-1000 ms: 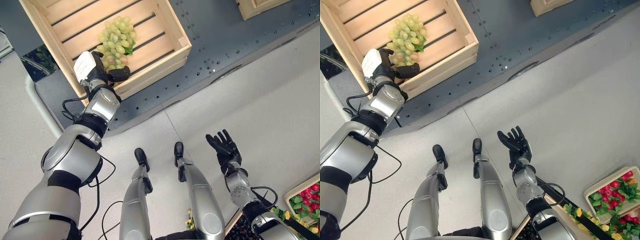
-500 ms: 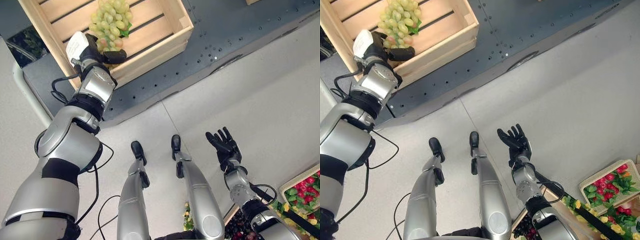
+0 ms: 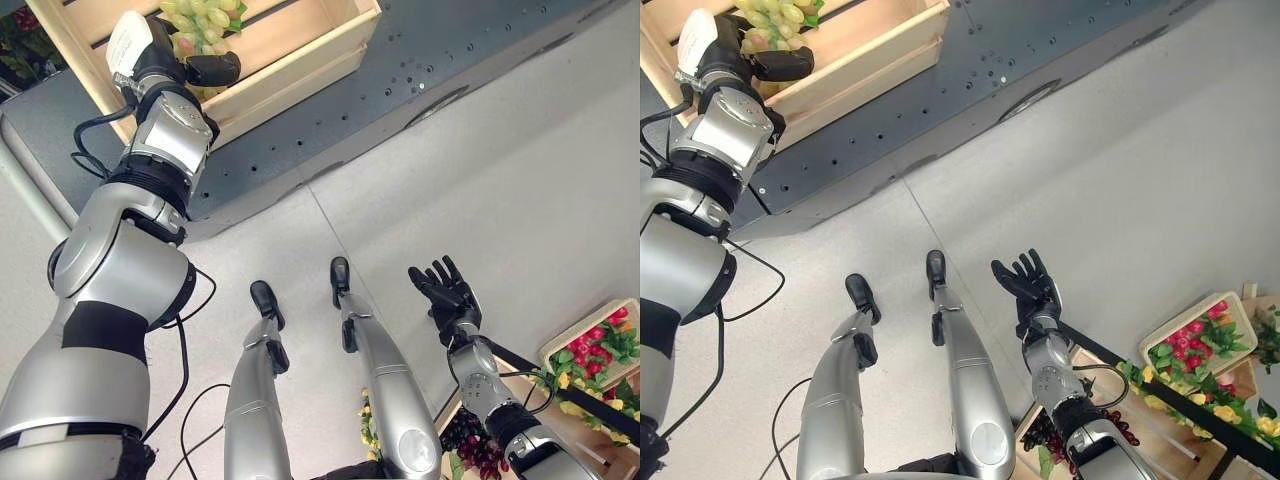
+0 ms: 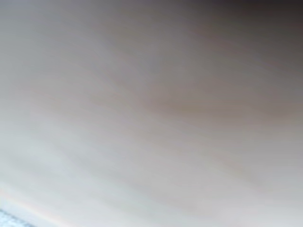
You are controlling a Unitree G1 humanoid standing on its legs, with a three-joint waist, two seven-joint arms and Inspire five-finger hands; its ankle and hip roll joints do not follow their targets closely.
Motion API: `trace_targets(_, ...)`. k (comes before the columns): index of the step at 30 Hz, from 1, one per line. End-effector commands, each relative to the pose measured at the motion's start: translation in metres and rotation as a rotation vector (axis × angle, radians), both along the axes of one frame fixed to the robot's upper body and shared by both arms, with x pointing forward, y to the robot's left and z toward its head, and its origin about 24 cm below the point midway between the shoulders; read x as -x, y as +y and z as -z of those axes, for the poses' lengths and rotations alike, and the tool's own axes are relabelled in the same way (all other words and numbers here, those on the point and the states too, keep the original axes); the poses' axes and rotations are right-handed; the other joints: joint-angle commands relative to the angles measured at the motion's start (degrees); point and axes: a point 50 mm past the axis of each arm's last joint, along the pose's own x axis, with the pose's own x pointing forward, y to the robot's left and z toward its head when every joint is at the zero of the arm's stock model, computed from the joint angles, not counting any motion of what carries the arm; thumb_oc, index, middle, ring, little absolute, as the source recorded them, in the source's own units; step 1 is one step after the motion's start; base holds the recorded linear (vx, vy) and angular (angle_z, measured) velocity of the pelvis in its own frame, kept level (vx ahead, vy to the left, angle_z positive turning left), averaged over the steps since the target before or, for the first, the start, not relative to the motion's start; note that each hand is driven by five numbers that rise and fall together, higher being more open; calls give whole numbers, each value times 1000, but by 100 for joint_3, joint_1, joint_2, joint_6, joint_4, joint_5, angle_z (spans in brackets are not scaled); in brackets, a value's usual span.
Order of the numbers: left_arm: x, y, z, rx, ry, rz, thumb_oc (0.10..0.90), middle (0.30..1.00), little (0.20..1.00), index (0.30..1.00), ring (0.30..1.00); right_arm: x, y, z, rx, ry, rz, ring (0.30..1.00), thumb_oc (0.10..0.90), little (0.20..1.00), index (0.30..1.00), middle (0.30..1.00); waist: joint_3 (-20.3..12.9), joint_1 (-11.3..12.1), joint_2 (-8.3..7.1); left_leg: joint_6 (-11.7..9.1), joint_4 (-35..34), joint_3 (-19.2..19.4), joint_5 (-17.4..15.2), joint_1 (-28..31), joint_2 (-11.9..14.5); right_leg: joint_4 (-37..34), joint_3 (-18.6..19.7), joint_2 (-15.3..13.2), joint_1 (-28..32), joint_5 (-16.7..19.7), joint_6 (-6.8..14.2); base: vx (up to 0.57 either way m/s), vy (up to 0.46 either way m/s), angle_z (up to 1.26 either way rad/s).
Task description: Pick up the fruits from the basket on one side to the basket on the other side
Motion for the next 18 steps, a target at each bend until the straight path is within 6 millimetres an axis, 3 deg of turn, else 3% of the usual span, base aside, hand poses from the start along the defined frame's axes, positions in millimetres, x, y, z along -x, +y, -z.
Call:
trace_targets(1,9,43,62,35,164,-133,400,300,300,300,300,0,-21,-18,-18,-106,109,900,800,900,900,900,60,-40,-27,-428,-86,-4,-249,259,159,389,-84,225,289,-526,-240,0,0,0)
trace_targets(18,11,46,50,20,80,-120,400,300,300,300,300,6,-33,-11,-29,-93,144,900,800,900,900,900,60,87,199,-378,-59,42,-404,985,98,320,-129,57,1012,-639,-242,-2,2,1)
